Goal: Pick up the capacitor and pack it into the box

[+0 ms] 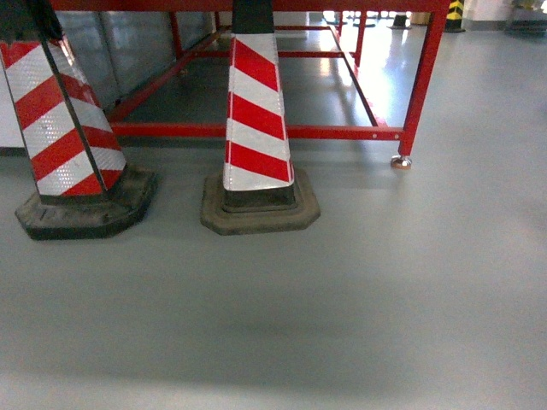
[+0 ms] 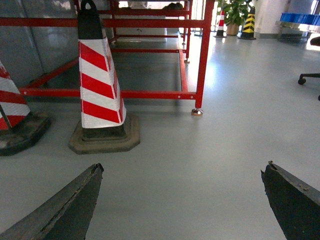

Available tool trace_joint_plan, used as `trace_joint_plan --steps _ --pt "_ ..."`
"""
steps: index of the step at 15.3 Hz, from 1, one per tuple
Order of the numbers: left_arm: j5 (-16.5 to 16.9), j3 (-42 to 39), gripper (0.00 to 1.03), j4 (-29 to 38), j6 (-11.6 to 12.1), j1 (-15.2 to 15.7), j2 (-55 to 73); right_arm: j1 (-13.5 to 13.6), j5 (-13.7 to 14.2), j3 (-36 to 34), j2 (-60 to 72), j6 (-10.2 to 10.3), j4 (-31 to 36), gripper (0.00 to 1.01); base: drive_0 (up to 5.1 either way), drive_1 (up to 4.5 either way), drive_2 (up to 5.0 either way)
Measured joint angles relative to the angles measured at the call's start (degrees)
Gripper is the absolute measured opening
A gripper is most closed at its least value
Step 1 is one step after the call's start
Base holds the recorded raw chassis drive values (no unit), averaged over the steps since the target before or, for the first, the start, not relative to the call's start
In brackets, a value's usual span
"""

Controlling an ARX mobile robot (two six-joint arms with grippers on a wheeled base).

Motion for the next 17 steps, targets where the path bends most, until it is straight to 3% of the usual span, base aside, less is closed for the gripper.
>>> trace_joint_plan --steps 17 --pt "0.0 0.0 0.44 0.1 0.0 0.0 0.0 0.0 0.2 0.0 0.0 0.0 0.1 0.98 0.0 4.0 -4.0"
